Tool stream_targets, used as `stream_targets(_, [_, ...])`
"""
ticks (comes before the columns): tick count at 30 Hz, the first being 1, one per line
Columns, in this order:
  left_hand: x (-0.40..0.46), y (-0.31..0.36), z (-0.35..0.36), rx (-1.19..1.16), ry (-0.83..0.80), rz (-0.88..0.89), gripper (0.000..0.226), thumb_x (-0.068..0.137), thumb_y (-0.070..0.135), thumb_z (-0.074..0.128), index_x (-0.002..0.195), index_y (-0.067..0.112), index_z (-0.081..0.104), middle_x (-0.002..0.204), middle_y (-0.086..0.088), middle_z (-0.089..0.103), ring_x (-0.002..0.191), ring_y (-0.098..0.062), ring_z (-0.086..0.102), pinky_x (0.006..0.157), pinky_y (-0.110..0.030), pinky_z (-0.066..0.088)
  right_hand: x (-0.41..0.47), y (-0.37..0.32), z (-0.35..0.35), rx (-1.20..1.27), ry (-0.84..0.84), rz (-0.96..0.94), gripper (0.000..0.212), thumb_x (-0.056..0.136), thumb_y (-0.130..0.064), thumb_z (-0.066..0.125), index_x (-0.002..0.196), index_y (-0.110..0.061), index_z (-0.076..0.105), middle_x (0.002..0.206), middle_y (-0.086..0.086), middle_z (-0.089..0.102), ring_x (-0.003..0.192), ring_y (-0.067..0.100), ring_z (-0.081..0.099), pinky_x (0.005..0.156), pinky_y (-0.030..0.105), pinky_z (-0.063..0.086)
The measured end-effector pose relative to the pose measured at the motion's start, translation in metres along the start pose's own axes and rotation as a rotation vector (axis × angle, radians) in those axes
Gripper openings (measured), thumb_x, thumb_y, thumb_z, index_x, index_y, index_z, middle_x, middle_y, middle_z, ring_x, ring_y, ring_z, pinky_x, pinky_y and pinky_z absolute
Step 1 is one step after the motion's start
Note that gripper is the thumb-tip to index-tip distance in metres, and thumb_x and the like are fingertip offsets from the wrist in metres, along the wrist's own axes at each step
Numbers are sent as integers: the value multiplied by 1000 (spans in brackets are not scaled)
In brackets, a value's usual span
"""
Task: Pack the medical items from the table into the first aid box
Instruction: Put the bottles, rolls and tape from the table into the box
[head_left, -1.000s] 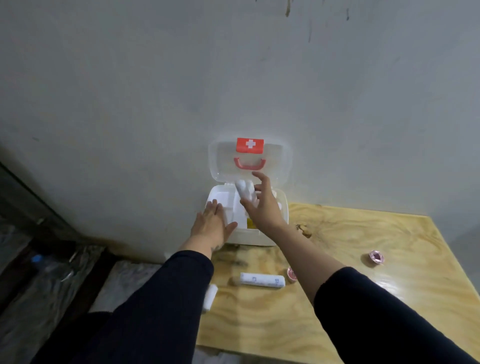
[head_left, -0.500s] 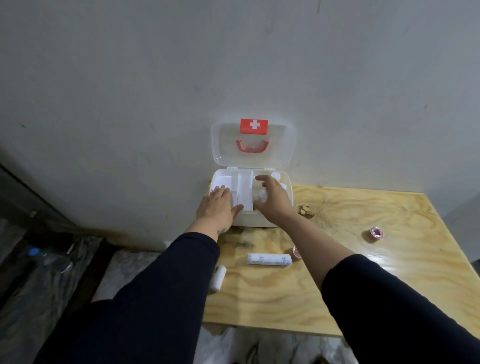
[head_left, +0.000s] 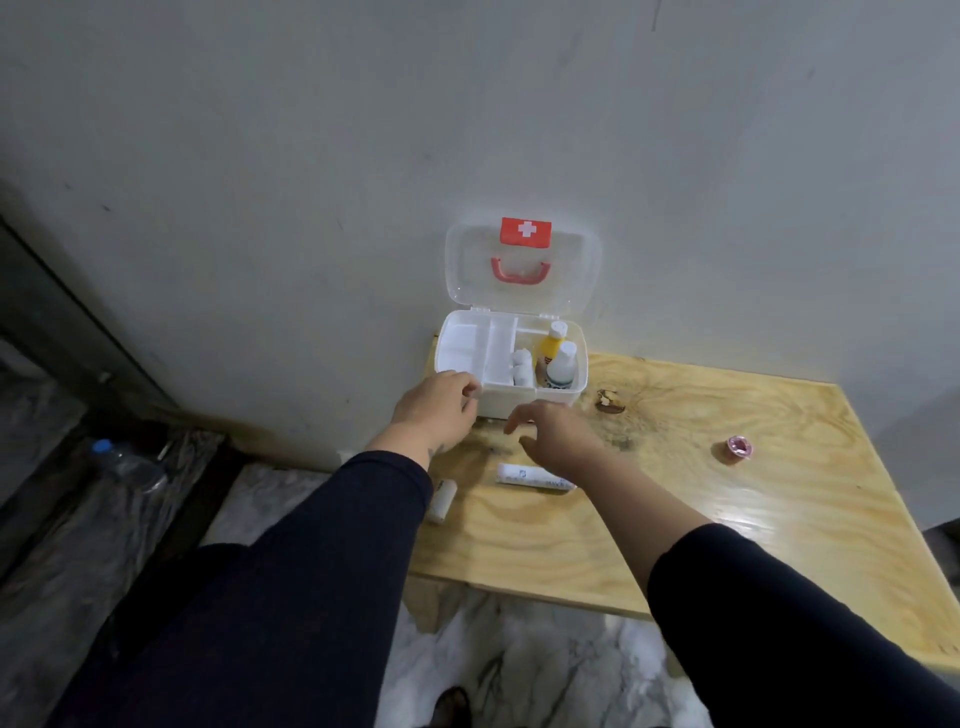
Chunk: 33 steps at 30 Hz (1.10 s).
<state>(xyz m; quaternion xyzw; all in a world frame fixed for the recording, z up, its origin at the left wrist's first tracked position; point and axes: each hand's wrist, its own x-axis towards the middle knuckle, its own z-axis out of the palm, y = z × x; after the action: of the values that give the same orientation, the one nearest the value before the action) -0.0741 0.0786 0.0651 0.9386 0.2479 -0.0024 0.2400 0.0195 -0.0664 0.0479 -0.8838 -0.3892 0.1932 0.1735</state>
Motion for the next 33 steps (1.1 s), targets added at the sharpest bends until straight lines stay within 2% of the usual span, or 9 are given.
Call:
stream_targets(3, [-18,-9,15,0,-24,-70,34,98,25,42,130,24,55,134,5,55,114,-20,58,89,-32,48,-8,12,19,-88,-102,-7,27,85,-8,56,104,-22,69,120,9,60,111,28,57,89,32,46])
stream_targets(5, [-29,-17,26,13,-39,-120,34,98,25,43,129,25,56,134,5,57,113,-20,58,85,-30,46,-13,18,31,-112,-112,-20,32,84,-6,53,105,-24,70,119,8,60,112,29,56,93,34,46])
stream_targets(10, [-54,-35,46,-41,-43,-210,37,98,24,46,134,20,52,138,2,55,120,-21,54,96,-35,47,-21,20,58,-173,-81,-14,37,90,-12,45,113,-31,66,126,4,55,116,29,50,94,38,47])
stream_targets(16, [-76,-57,51,-71,-61,-251,39,95,26,49,134,22,53,134,3,56,120,-20,54,100,-40,46,-25,-8,79,-80,-77,109,35,92,-37,45,119,-23,63,129,9,50,121,32,48,98,37,44])
stream_targets(19, [-74,-70,44,-61,-63,-243,38,95,27,49,132,23,54,133,3,57,118,-20,56,99,-40,47,-23,-30,90,-46,-32,243,49,89,-55,44,118,-20,62,127,8,50,118,29,48,91,38,48])
stream_targets(22, [-69,-81,36,-43,-82,-193,38,97,27,47,134,22,53,134,3,56,119,-21,56,99,-39,48,-20,-53,101,-73,24,365,65,83,-66,43,119,-14,58,126,11,50,114,32,48,90,39,45])
stream_targets(26, [-62,-98,22,5,-126,-87,37,98,27,45,134,20,53,135,0,56,121,-22,54,100,-38,46,-20,-83,114,-120,87,439,63,84,-61,47,124,-12,50,125,12,49,113,33,48,94,39,42])
stream_targets(30, [-57,-118,9,57,-173,-13,36,98,25,43,133,21,52,135,0,55,118,-23,54,97,-38,47,-15,-96,126,-68,131,498,41,90,-37,51,122,-13,47,124,12,48,110,32,50,86,37,45])
stream_targets(33, [-53,-129,2,78,-216,22,37,98,23,44,135,21,51,138,0,53,121,-22,53,100,-38,46,-16,-98,130,59,196,527,29,89,-29,51,113,-12,52,117,14,52,105,34,54,81,36,47])
